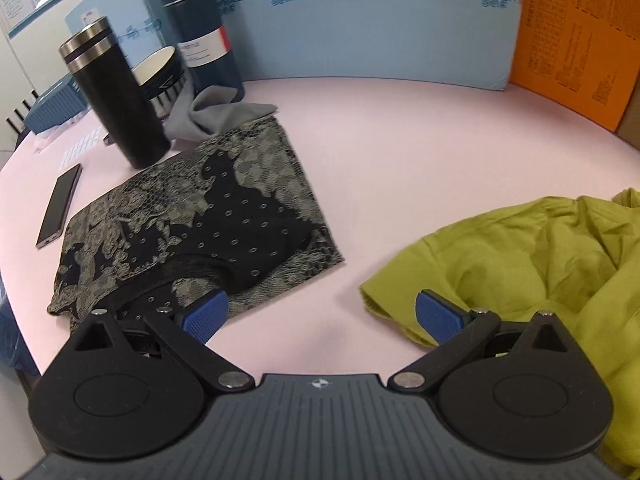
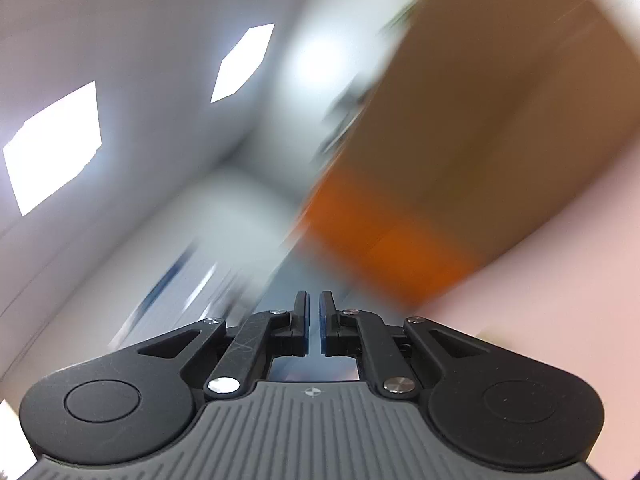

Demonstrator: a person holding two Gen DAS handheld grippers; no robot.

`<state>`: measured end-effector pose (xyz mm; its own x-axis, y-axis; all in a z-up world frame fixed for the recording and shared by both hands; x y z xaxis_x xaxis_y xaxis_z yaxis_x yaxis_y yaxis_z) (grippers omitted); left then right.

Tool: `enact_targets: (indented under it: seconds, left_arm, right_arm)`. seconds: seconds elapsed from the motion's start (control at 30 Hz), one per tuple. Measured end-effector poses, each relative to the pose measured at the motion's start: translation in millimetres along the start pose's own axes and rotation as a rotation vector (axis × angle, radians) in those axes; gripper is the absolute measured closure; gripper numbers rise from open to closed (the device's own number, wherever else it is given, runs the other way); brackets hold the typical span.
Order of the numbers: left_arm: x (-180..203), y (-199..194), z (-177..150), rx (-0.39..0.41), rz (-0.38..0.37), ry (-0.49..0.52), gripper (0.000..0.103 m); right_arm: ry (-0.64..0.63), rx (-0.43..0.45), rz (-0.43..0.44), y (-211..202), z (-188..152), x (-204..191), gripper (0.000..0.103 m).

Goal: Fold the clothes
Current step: 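Move both grippers over the crumpled yellow-green shirt and close them on it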

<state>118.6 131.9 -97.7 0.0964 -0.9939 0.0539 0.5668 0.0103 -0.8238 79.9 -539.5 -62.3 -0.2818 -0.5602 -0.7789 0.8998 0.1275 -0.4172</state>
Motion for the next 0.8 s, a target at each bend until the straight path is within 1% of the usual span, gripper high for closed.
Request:
enact_targets:
  seconds: [0.03, 0.07, 0.1, 0.13, 0.17, 0.2, 0.27, 0.37, 0.4, 0.43, 0.47, 0.5, 0.53, 0.6, 0.63, 0.7, 0.77, 0.8]
  left_arm:
    - [6.5, 0.3, 1.5, 0.0, -0.015, 0.015, 0.002]
    - [16.0, 0.4, 4.2, 0.004, -0.03, 0.042, 0.002]
    - [26.7, 0.4, 7.6, 0.009, -0.046, 0.075, 0.002]
    - [37.4, -0.2, 11.4, 0.02, -0.062, 0.106, 0.002]
    - [48.3, -1.6, 15.7, 0.034, -0.088, 0.133, 0.002]
    - [61.8, -3.1, 20.4, 0.049, -0.129, 0.159, 0.002]
    - [95.1, -5.5, 25.5, 0.054, -0.244, 0.225, 0.002]
    - [147.1, -7.5, 17.1, 0.04, -0.402, 0.405, 0.0]
    - [160.4, -6.0, 11.6, 0.028, -0.425, 0.467, 0.0]
    - [169.4, -1.9, 4.4, 0.0, -0.43, 0.521, 0.0]
    - [174.6, 2.7, -2.2, -0.03, -0.421, 0.559, 0.0]
    - [176.0, 5.5, -7.2, -0.039, -0.391, 0.585, 0.0]
    - [175.4, 4.9, -9.3, -0.027, -0.371, 0.597, 0.001]
    - [171.5, -1.6, -10.9, -0.008, -0.396, 0.588, 0.001]
    - [169.9, -2.8, -11.5, -0.015, -0.415, 0.58, 0.001]
    - [167.0, 1.4, -15.1, -0.052, -0.438, 0.58, 0.001]
    - [161.5, 9.1, -20.3, -0.101, -0.443, 0.583, 0.003]
    - [158.6, 13.6, -22.3, -0.125, -0.438, 0.576, 0.014]
  right_arm:
    - [-0.07, 0.027, -0.096, -2.5, 8.7, 15.5, 0.096]
    - [-0.163, 0.013, -0.126, -4.4, 5.3, 18.0, 0.095]
    - [-0.259, -0.008, -0.146, -6.3, 0.1, 18.9, 0.084]
    - [-0.298, -0.026, -0.134, -1.3, -9.6, 12.9, 0.07]
    - [-0.325, -0.044, -0.116, 5.2, -20.4, 5.5, 0.027]
    - [-0.352, -0.062, -0.098, 11.5, -31.2, -1.8, 0.007]
    - [-0.406, -0.098, -0.061, 24.0, -52.8, -16.3, 0.007]
    - [-0.486, -0.152, -0.006, 42.3, -85.3, -37.4, 0.007]
    - [-0.513, -0.17, 0.013, 48.3, -96.2, -44.3, 0.007]
    - [-0.54, -0.188, 0.031, 54.2, -107.0, -51.2, 0.007]
    - [-0.488, -0.171, 0.026, 43.1, -110.9, -48.5, 0.007]
    - [-0.419, -0.147, 0.015, 28.5, -113.4, -43.7, 0.007]
    - [-0.37, -0.115, 0.007, 20.9, -111.0, -38.4, 0.007]
    - [-0.281, -0.065, -0.018, 17.9, -114.2, -25.8, 0.007]
    - [-0.242, -0.052, -0.038, 16.4, -120.7, -21.1, 0.007]
    - [-0.231, -0.069, -0.07, 8.9, -126.4, -9.3, 0.007]
    - [-0.246, -0.119, -0.111, 6.5, -131.9, -0.4, 0.007]
    - [-0.249, -0.12, -0.111, 9.1, -134.4, -1.0, 0.007]
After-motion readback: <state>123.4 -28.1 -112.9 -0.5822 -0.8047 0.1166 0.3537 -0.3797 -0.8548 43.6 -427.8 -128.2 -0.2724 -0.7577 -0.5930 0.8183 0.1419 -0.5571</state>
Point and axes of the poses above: each gripper's, at about its wrist camera, not at the fingertips, and y roughly the way its jaws point, x to its right, z to its top, the point moved 9 cm from there along y, roughly the way its jaws point, and after that the axes turned 14 degrees about -z, right-handed, at the moved point
